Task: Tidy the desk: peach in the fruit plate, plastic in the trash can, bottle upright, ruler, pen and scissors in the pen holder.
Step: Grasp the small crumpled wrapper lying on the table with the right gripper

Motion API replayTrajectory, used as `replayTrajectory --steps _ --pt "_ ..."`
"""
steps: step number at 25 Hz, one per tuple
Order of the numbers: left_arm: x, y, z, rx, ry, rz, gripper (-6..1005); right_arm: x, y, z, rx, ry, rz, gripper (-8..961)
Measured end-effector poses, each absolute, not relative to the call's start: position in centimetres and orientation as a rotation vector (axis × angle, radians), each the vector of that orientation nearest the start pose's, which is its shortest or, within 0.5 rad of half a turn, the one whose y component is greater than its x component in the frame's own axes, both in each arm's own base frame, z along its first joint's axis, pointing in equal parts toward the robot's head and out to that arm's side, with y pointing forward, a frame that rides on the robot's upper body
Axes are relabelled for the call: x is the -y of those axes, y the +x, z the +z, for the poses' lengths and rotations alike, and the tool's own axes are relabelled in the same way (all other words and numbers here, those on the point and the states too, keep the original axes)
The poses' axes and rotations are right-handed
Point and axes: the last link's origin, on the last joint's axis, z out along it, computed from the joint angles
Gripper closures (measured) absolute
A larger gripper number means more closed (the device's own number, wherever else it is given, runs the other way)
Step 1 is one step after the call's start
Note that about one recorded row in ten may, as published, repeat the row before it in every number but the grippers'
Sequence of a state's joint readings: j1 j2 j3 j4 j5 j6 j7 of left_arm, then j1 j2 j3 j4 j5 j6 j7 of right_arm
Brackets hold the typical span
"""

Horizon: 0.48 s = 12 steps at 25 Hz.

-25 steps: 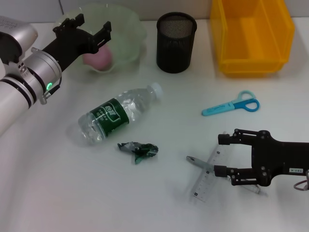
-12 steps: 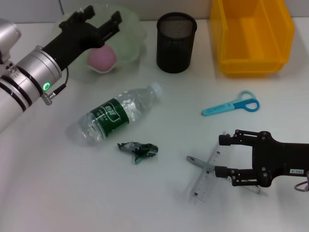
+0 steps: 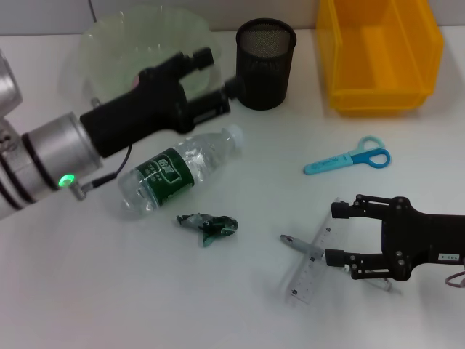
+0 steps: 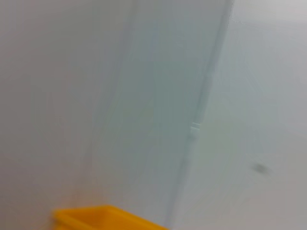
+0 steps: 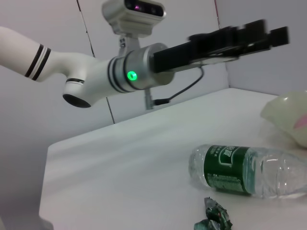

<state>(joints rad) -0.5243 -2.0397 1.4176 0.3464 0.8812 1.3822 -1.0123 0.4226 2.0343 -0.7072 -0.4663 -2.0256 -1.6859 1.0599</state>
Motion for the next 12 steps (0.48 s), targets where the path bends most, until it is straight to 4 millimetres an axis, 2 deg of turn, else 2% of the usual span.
replayTrajectory --steps 2,3,12 --pt "-32.2 -22.6 -3.4 0.465 -2.543 -1.198 186 -26.4 30.1 -1.7 -0.481 -2.853 0.756 152" --pt "-32.2 -22.6 -3.4 0.465 -2.543 -1.198 186 -26.4 30.1 -1.6 -0.48 -2.853 0.754 152" --pt "-28.1 -24.4 -3.6 0.409 -2.787 -1.142 186 -26.6 30.2 -1.3 -0.471 -2.853 0.745 152"
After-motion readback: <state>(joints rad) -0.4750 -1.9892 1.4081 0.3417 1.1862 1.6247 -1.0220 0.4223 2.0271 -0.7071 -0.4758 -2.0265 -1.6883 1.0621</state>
